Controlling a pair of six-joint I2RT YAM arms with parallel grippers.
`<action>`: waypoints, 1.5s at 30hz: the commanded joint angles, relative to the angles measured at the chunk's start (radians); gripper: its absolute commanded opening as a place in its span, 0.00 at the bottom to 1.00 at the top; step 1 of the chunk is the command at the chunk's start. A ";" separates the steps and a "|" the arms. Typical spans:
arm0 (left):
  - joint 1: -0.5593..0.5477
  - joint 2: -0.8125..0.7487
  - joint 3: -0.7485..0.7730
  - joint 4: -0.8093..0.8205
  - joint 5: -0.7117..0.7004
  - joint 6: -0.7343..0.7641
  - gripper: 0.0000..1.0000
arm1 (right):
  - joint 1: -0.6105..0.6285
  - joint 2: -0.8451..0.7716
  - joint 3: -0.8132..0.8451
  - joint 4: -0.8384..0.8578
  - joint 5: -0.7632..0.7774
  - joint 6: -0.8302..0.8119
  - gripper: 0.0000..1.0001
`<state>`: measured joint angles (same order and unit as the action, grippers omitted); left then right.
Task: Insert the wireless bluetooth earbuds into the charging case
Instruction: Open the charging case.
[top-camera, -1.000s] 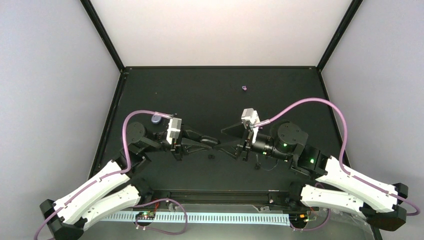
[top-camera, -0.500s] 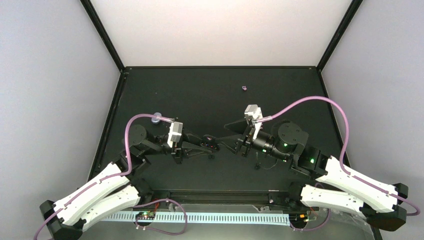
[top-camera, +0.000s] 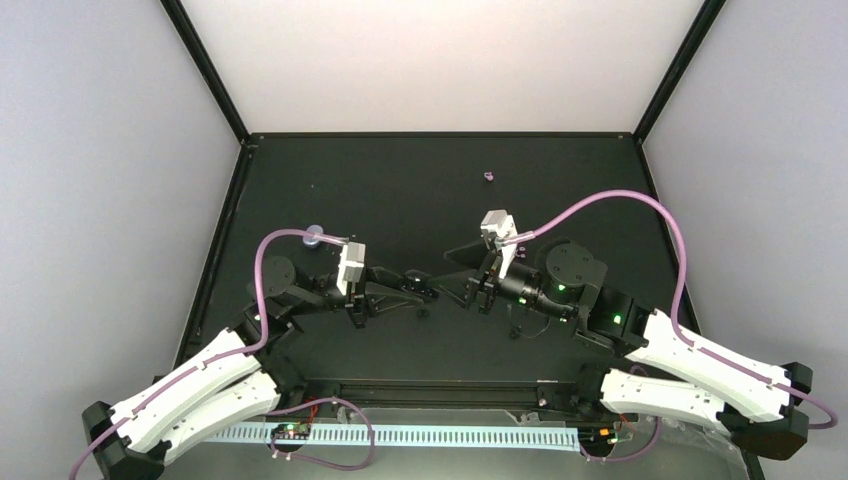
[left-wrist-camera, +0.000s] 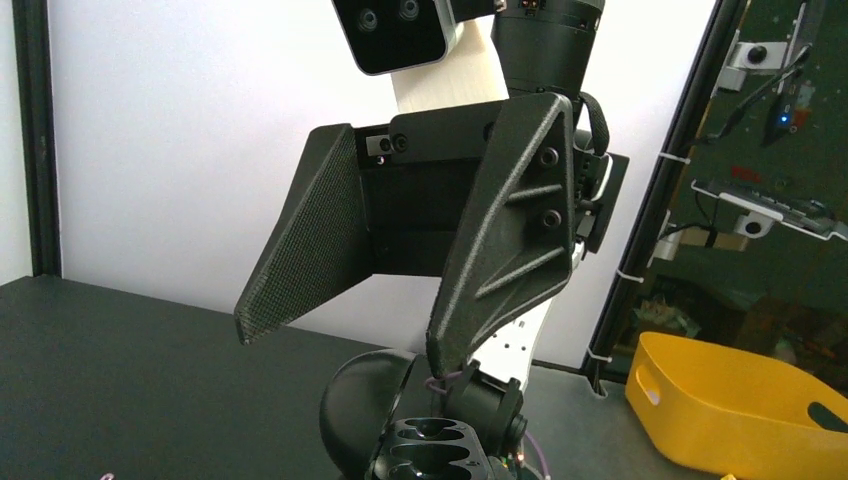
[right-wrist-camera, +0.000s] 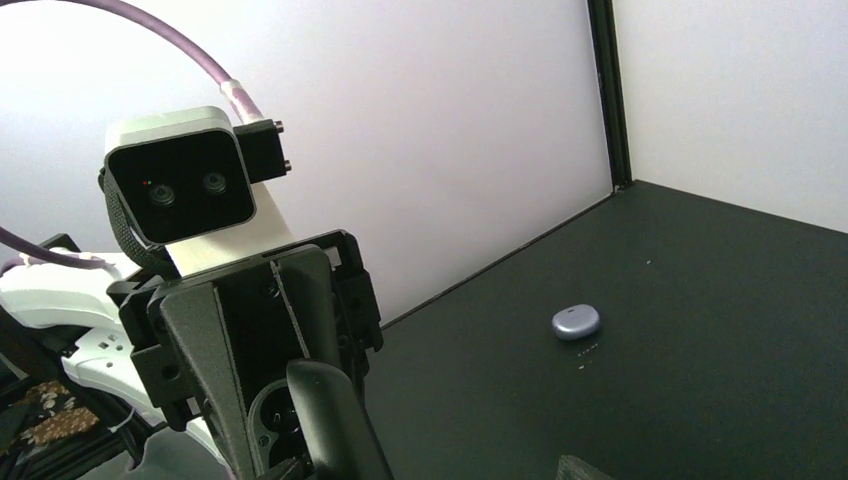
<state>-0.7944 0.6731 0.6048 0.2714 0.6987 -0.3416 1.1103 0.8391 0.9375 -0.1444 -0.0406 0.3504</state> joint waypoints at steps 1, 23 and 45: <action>-0.007 -0.018 -0.003 0.063 -0.029 -0.038 0.02 | -0.003 -0.003 0.018 0.016 -0.039 -0.003 0.66; -0.006 -0.017 0.001 0.066 0.065 -0.022 0.02 | -0.003 0.046 0.054 -0.029 -0.033 -0.013 0.41; -0.007 -0.045 -0.037 0.045 -0.111 -0.049 0.02 | -0.003 -0.010 0.041 -0.037 -0.029 -0.014 0.65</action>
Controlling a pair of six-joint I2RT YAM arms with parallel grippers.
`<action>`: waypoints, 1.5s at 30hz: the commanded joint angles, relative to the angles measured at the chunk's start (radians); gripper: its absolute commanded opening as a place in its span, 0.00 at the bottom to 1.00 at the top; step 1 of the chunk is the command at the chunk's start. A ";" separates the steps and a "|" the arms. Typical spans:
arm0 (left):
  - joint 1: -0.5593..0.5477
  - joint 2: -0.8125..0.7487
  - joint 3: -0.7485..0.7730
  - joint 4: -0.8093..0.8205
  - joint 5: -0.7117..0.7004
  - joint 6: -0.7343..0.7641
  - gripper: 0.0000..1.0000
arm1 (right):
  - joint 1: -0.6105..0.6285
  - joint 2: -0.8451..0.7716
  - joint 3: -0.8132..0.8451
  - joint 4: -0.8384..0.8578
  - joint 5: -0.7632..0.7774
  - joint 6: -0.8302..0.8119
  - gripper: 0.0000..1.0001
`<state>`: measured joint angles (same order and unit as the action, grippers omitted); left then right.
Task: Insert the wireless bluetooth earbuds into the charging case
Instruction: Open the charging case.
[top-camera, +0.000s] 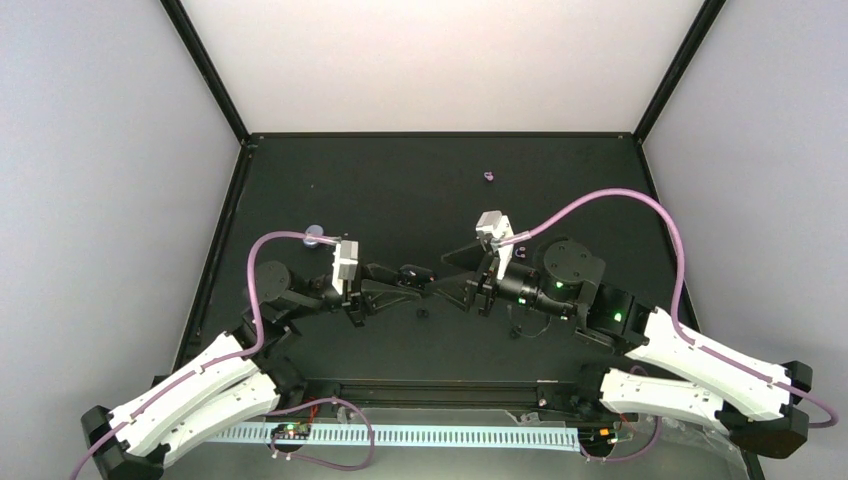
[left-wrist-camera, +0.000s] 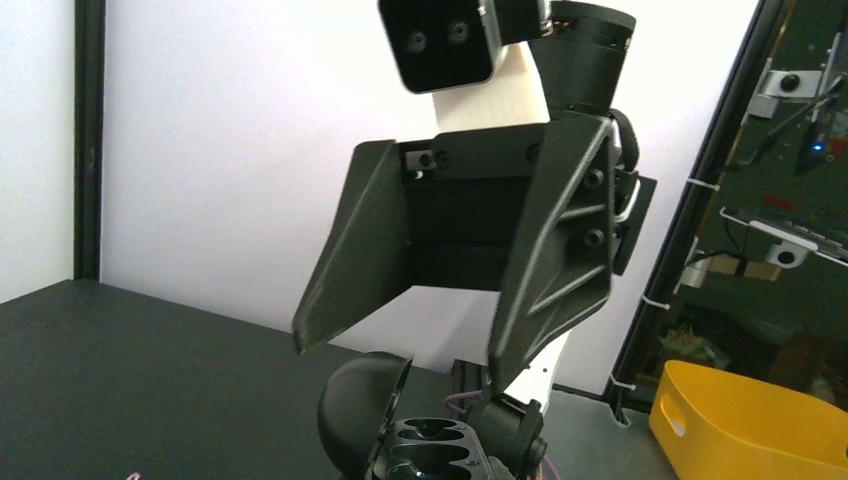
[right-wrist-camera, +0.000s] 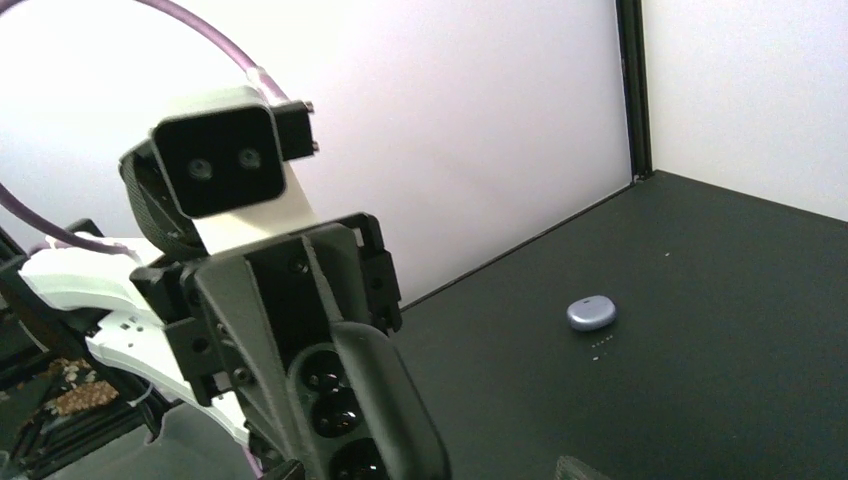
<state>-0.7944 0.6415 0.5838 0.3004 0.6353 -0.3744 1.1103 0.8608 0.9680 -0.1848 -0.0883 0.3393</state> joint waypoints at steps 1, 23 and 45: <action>-0.007 -0.016 -0.022 0.020 -0.053 -0.020 0.01 | -0.003 -0.037 0.008 0.006 0.023 -0.003 0.65; -0.007 -0.069 -0.094 0.008 -0.003 -0.048 0.02 | -0.194 -0.104 -0.120 0.036 -0.278 0.032 0.65; -0.006 0.009 -0.034 0.027 0.107 -0.045 0.02 | -0.140 0.090 -0.006 0.036 -0.403 -0.033 0.38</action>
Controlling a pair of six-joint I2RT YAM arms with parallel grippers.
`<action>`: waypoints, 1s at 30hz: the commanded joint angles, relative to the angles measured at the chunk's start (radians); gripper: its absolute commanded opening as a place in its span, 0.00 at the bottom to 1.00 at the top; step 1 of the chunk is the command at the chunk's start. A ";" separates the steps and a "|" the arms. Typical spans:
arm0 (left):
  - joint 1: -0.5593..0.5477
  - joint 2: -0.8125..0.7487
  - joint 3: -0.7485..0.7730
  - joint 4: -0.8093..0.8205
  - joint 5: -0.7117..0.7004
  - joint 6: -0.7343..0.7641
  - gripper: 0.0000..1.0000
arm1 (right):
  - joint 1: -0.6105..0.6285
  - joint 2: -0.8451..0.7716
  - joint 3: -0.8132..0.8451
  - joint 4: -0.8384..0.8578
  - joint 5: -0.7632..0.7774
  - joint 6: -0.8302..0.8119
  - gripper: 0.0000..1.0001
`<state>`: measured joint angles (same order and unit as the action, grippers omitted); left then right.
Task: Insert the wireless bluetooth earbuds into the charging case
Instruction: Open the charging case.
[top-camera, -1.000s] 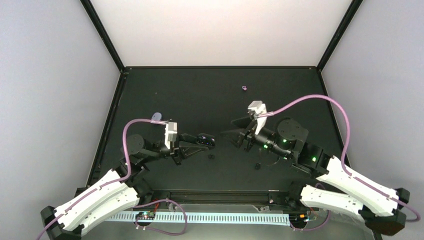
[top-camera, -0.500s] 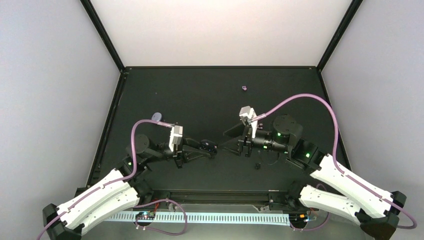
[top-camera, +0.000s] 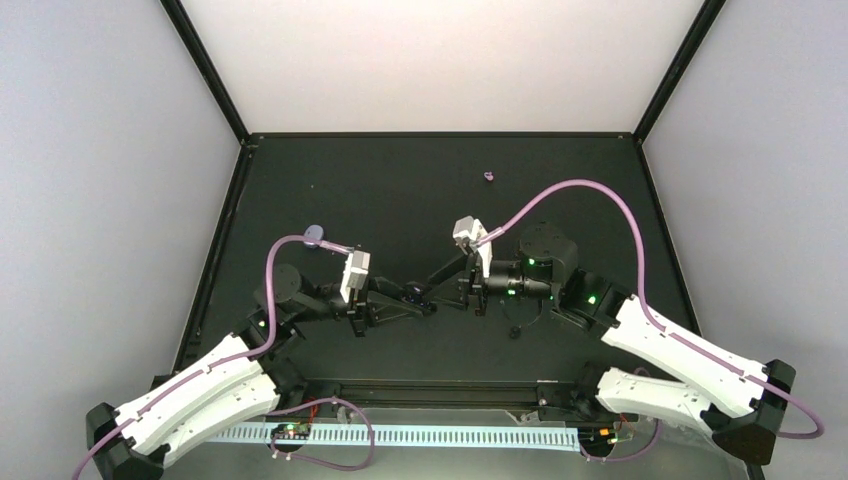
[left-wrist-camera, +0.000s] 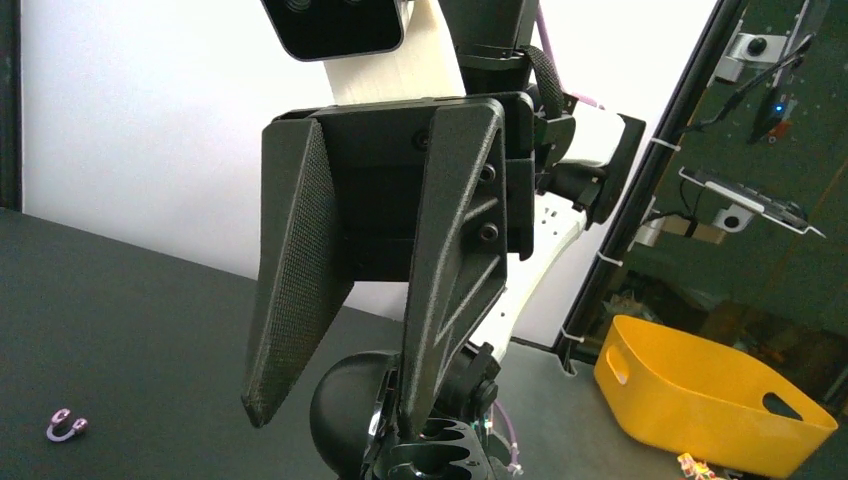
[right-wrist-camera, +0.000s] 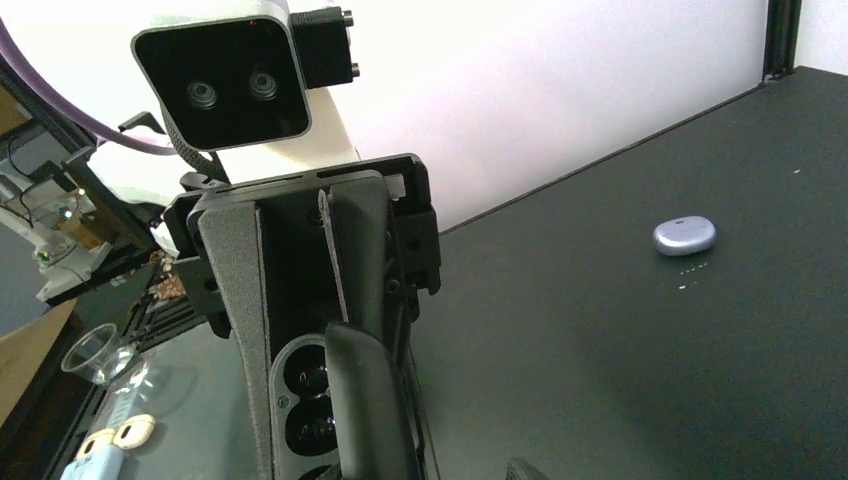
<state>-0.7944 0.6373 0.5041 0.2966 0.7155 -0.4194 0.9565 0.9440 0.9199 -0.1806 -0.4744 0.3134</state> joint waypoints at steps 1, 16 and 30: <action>-0.007 0.017 0.046 0.033 0.029 -0.002 0.02 | 0.016 0.012 0.044 0.031 -0.016 -0.007 0.37; -0.007 0.025 0.051 0.037 0.023 -0.003 0.02 | 0.037 0.030 0.057 0.024 -0.030 -0.024 0.12; -0.007 0.045 0.051 0.027 0.016 -0.008 0.13 | 0.045 0.009 0.057 0.012 -0.003 -0.062 0.01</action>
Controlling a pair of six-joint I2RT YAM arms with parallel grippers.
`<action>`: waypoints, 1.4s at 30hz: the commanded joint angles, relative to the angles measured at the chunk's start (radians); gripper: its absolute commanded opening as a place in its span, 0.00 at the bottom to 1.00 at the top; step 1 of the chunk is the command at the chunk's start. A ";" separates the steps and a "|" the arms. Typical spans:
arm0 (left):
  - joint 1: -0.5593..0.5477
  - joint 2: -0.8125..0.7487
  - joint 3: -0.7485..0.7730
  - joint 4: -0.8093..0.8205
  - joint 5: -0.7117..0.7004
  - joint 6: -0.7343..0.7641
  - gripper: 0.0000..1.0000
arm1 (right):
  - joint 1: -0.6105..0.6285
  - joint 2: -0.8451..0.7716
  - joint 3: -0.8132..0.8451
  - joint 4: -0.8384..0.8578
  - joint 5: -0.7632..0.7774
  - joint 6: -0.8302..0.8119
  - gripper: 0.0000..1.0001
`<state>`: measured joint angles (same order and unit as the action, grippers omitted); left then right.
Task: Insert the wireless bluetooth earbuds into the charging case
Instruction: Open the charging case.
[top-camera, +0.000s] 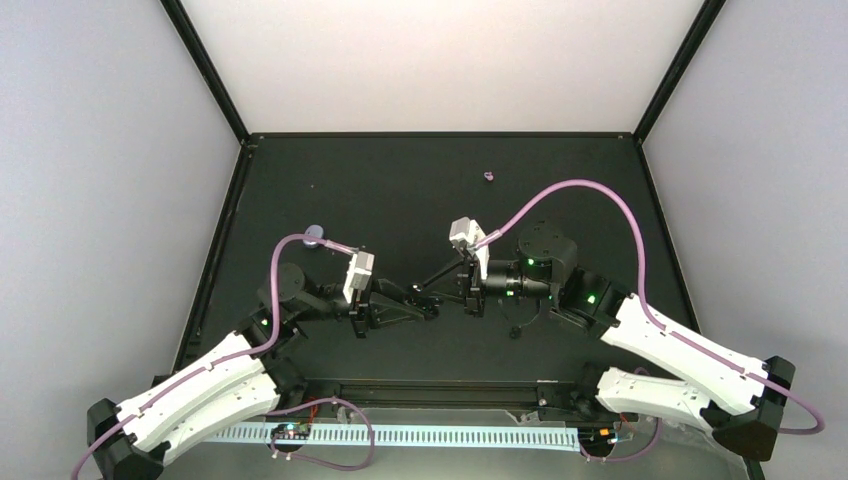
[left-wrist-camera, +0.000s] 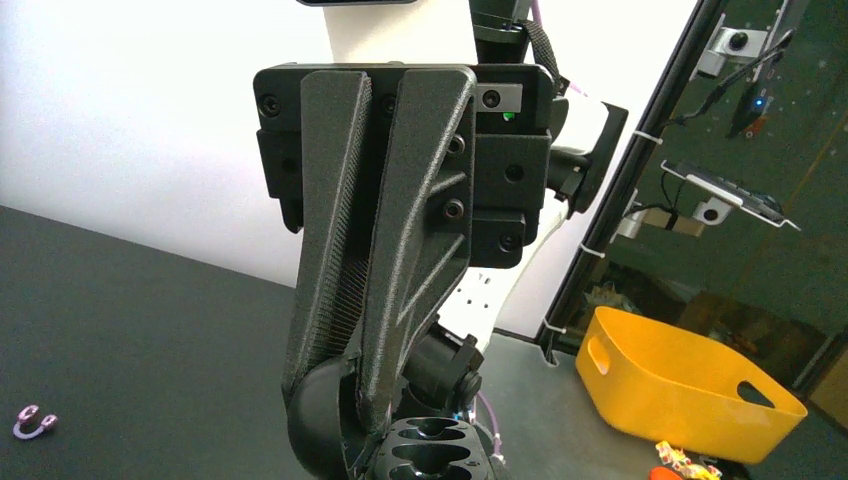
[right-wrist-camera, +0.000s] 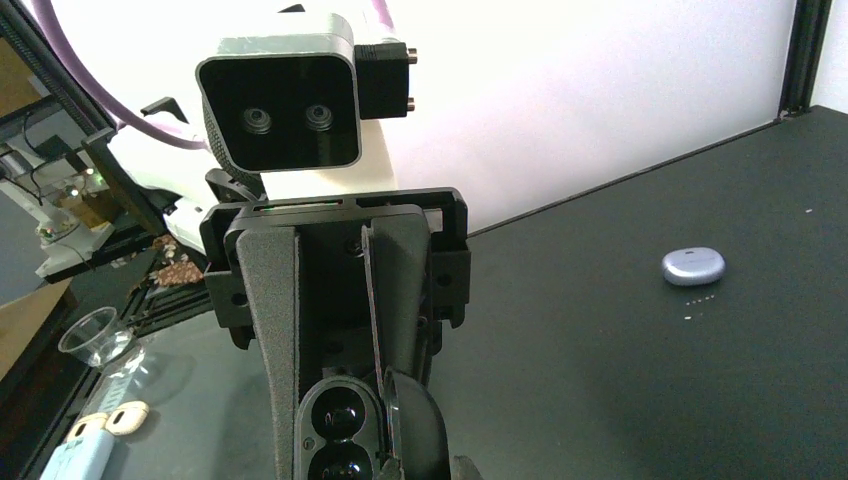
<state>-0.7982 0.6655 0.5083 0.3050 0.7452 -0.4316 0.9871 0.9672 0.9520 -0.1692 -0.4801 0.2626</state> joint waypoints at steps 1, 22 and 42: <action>-0.003 0.020 0.047 0.016 -0.015 0.005 0.17 | 0.015 -0.017 0.026 -0.001 0.006 -0.013 0.01; -0.005 0.048 0.049 0.007 -0.001 0.005 0.37 | 0.018 -0.029 0.048 -0.046 0.043 -0.056 0.01; -0.003 0.060 0.041 0.024 0.023 -0.016 0.33 | 0.018 -0.039 0.036 -0.035 0.046 -0.055 0.01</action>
<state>-0.7990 0.7200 0.5213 0.3088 0.7593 -0.4419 0.9955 0.9466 0.9684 -0.2325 -0.4278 0.2131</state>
